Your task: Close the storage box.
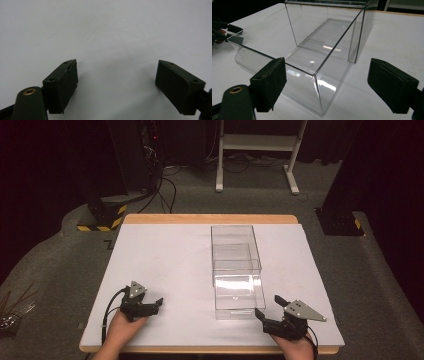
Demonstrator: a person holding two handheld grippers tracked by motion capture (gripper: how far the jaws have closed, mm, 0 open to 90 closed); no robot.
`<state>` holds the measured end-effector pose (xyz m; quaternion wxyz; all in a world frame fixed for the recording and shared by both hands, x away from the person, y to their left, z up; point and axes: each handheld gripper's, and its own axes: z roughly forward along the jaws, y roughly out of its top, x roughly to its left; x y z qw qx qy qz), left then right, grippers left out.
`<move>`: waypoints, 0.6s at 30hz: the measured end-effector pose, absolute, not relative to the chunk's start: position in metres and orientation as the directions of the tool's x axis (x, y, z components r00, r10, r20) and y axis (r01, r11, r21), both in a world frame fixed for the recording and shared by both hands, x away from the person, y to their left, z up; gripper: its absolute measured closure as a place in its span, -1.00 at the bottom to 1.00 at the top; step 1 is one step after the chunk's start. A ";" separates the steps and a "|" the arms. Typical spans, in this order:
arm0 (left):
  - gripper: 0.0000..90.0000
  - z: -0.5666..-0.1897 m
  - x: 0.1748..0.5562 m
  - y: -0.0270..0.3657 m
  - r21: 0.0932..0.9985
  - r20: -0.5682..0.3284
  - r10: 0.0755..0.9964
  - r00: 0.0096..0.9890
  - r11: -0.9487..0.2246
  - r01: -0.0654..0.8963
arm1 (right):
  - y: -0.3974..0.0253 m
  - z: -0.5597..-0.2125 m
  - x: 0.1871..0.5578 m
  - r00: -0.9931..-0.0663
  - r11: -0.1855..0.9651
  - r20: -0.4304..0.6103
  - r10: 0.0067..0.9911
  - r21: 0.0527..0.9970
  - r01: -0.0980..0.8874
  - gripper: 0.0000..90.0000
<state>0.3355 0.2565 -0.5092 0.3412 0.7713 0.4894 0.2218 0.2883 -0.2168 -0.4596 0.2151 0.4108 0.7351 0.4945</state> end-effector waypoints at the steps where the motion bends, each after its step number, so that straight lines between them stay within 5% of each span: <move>1: -0.59 -0.509 0.336 0.257 0.743 0.008 0.906 0.423 -0.288 0.604 | -0.217 -0.460 0.289 -0.565 0.170 0.093 0.820 0.903 0.396 -0.64; 18: -0.59 -0.509 0.335 0.256 0.744 0.008 0.906 0.422 -0.288 0.603 | -0.218 -0.466 0.294 -0.547 0.156 0.104 0.830 0.900 0.408 -0.55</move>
